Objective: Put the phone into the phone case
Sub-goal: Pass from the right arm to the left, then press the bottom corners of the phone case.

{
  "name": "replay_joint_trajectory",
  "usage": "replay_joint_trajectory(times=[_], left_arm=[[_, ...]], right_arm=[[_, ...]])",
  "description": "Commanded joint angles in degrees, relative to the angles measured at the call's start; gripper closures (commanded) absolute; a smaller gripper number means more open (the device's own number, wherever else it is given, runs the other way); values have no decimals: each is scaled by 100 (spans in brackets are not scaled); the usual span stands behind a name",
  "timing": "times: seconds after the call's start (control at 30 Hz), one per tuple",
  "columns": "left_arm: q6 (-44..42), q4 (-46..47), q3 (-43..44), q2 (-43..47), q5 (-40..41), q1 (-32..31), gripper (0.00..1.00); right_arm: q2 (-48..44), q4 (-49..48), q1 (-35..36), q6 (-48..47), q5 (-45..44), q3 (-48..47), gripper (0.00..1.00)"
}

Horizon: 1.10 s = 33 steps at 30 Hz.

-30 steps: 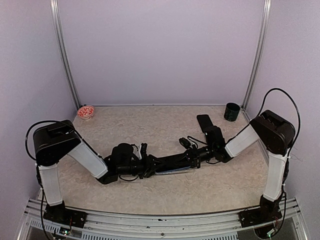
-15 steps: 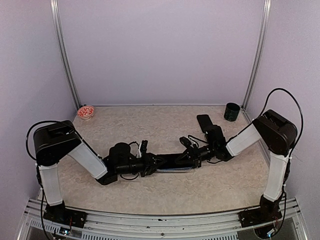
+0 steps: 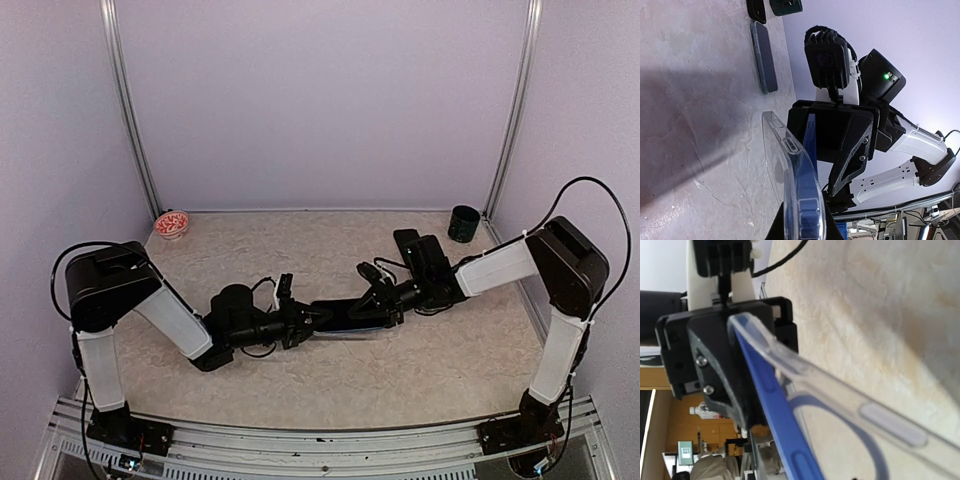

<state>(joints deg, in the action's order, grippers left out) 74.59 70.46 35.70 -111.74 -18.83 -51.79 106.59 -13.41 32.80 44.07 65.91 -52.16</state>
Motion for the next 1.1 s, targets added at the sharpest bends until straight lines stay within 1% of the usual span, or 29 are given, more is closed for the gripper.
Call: replay_joint_trajectory(times=[0.0,0.37,0.53,0.67,0.83,1.07], left_arm=[[-221,10,-69,291,-132,-78,100],[-532,-449,-151,754,-177,-6,100],[-785,-811,-138,1017,-199,12,100],[-1093,-1189,-101,1284,-228,22,100],[-1400,-1432,-36,1609,-405,42,100],[-1788,-1458,-51,1962,-693,43,100]], right_arm=[[-313,900,-27,-550,-434,-248,56],[-1010,2049,-313,-1248,-783,-358,55],[-1365,2420,-405,-1554,-938,-320,54],[-1702,2452,-519,-1666,-910,-149,53],[-2006,2310,-632,-1745,-775,76,52],[-2290,1889,-634,-1714,-269,376,51]])
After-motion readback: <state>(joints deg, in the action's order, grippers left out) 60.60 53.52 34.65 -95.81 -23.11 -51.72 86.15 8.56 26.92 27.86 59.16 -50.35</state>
